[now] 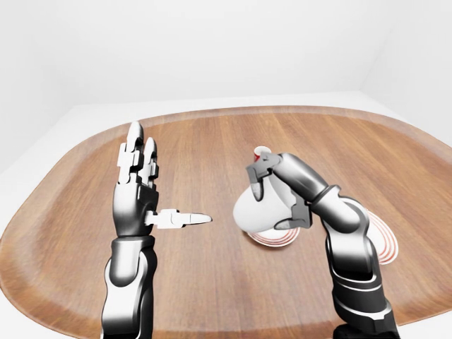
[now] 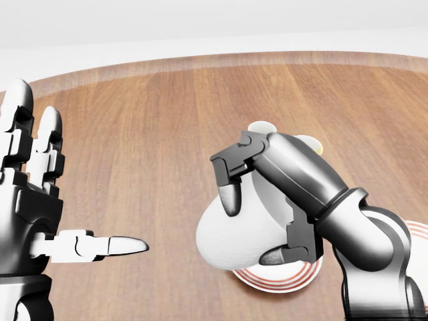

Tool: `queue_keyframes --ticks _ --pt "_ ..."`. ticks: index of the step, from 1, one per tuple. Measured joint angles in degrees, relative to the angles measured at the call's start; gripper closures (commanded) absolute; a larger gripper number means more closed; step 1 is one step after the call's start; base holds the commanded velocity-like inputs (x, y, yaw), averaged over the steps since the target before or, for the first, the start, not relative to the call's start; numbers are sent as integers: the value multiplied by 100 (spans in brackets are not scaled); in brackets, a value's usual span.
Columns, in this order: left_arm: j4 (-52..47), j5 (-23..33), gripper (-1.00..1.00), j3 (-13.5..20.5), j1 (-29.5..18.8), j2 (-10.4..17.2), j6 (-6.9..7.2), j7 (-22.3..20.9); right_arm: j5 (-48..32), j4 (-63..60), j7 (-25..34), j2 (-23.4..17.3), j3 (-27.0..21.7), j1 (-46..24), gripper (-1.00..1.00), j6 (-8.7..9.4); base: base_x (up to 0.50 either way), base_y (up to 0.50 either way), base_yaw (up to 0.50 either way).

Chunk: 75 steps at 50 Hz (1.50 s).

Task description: Put the white mug on the left plate.

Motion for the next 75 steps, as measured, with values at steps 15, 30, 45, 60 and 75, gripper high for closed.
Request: queue_keyframes --ticks 15,30,45,60,75 --pt "29 13 -99 -21 13 -7 0 0 20 1642 0 -191 -174 -789 100 0 0 0 0" --pt "56 -5 -99 12 -18 4 0 4 -532 3669 -301 -394 -142 -1561 100 -594 0 0 0" --pt "40 -31 -99 37 -33 11 0 11 -1696 5885 -1336 -515 51 -2297 100 -1000 0 0 0" --pt "44 -34 -99 24 -25 8 0 13 -3080 8022 -2725 -383 458 -3070 100 -1000 0 0 0" --pt "92 -9 -99 -30 9 -10 0 14 -4210 9294 -3804 -93 733 -3525 100 -999 0 0 0"
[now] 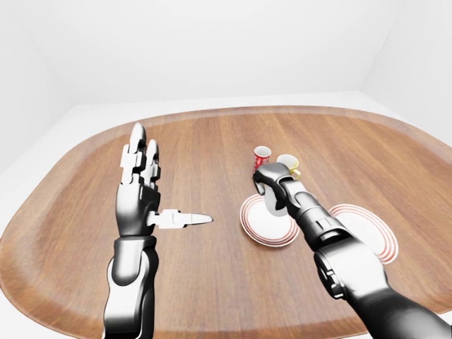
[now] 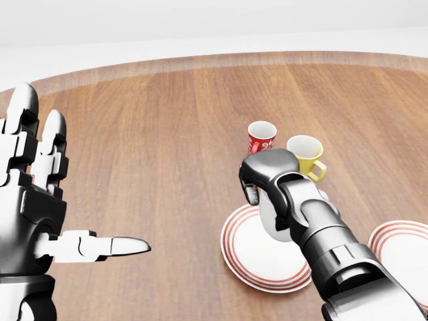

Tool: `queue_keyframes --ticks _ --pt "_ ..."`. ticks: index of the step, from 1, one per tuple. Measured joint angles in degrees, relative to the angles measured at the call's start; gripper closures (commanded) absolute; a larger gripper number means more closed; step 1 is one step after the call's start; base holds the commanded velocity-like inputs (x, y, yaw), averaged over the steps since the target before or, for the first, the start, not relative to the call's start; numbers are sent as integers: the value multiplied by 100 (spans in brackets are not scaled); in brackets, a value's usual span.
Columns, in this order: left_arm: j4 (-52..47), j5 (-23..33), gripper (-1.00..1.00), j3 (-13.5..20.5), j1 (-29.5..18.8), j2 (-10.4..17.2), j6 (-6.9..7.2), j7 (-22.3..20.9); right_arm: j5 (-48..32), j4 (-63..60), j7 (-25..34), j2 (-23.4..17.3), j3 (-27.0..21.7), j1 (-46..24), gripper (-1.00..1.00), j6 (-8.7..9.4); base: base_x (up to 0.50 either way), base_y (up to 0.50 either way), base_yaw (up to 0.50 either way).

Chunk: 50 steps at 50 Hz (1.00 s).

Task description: Put the white mug on the left plate.

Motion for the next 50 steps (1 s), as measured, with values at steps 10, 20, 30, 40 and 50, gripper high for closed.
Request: queue_keyframes --ticks 10,20,30,40,50 --pt "34 14 -99 -31 18 -9 0 -6 -250 389 -357 96 6 -87 100 -1 0 0 0" --pt "44 6 -99 -19 13 -6 0 -7 -294 591 -596 139 7 -80 100 -1 0 0 0" --pt "39 -5 -99 2 -6 1 0 -5 -311 696 -813 185 7 -29 100 -1 0 0 0" --pt "34 -8 -99 12 -11 4 0 -2 -320 760 -974 202 3 38 100 -1 0 0 0" --pt "23 -5 -99 14 -11 5 0 1 -323 802 -1104 212 -7 102 100 -1 0 0 0"
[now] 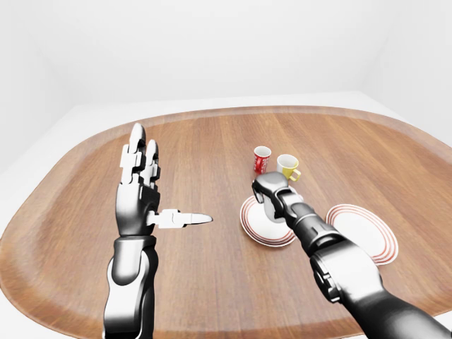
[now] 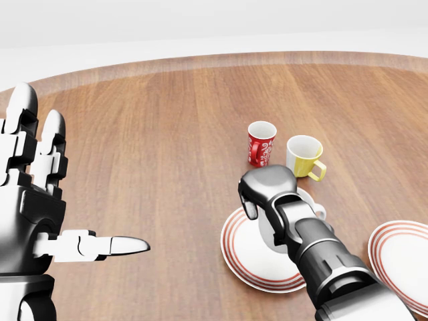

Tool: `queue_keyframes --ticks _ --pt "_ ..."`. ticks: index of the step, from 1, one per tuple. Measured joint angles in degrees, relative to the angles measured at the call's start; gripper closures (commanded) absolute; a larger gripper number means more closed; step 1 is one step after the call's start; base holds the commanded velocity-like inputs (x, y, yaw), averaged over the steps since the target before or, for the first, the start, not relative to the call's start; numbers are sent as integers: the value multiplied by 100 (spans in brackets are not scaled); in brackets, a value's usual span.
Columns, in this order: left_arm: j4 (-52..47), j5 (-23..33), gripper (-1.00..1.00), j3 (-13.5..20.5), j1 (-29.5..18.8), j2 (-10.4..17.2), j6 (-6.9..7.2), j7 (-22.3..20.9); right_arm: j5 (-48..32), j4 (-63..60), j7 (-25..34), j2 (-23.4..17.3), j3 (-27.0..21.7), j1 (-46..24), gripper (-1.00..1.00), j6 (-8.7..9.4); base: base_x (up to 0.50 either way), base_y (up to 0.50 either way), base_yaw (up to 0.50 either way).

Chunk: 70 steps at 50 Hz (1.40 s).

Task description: Put the white mug on the left plate.

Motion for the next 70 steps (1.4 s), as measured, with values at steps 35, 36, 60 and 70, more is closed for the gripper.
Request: queue_keyframes --ticks 35,36,60,70 --pt "-43 5 -99 -6 13 -3 0 1 -103 66 -205 77 34 217 100 0 0 0 0" --pt "-45 6 -99 -7 14 -3 0 1 -106 66 -207 79 34 221 100 0 0 0 0" --pt "-67 7 -99 -7 20 -4 0 -2 -151 92 -265 122 48 342 100 0 0 0 0" --pt "-74 7 -100 -6 19 -4 0 -2 -172 100 -287 137 54 373 100 0 0 0 0"
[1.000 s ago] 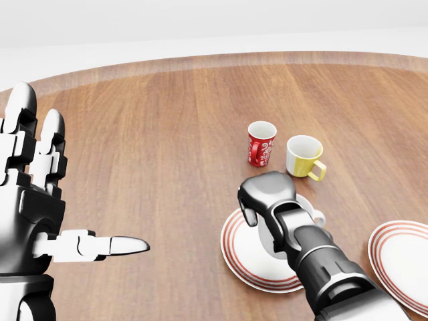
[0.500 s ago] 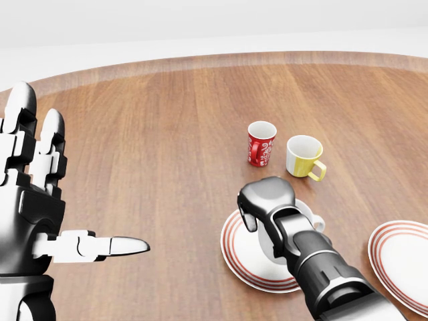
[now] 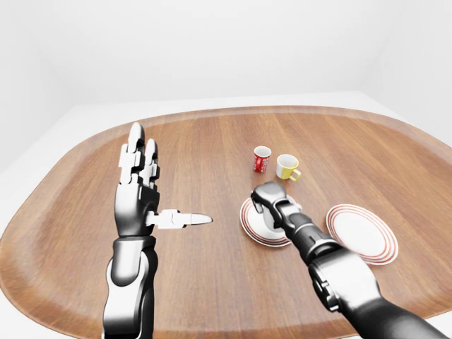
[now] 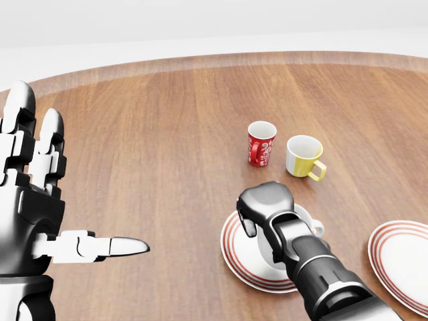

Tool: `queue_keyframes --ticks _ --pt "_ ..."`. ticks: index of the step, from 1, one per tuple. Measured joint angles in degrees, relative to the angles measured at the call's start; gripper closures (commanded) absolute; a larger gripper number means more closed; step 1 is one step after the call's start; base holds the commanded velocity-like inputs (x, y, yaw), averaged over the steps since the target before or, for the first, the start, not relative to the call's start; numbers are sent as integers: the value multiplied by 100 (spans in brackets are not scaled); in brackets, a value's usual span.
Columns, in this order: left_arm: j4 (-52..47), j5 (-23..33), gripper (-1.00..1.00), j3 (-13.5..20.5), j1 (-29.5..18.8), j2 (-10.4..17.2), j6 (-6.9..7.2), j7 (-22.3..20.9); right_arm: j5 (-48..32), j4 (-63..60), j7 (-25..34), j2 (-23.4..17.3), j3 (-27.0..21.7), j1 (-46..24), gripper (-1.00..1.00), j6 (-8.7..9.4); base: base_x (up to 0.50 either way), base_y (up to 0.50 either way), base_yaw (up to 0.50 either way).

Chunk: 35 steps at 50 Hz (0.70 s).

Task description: Put the white mug on the left plate.

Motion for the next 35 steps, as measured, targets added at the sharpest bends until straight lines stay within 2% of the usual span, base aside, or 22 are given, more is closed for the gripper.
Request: queue_keyframes --ticks 35 --pt "-6 0 -99 3 -2 1 0 0 -83 21 -52 36 17 78 100 0 0 0 0"
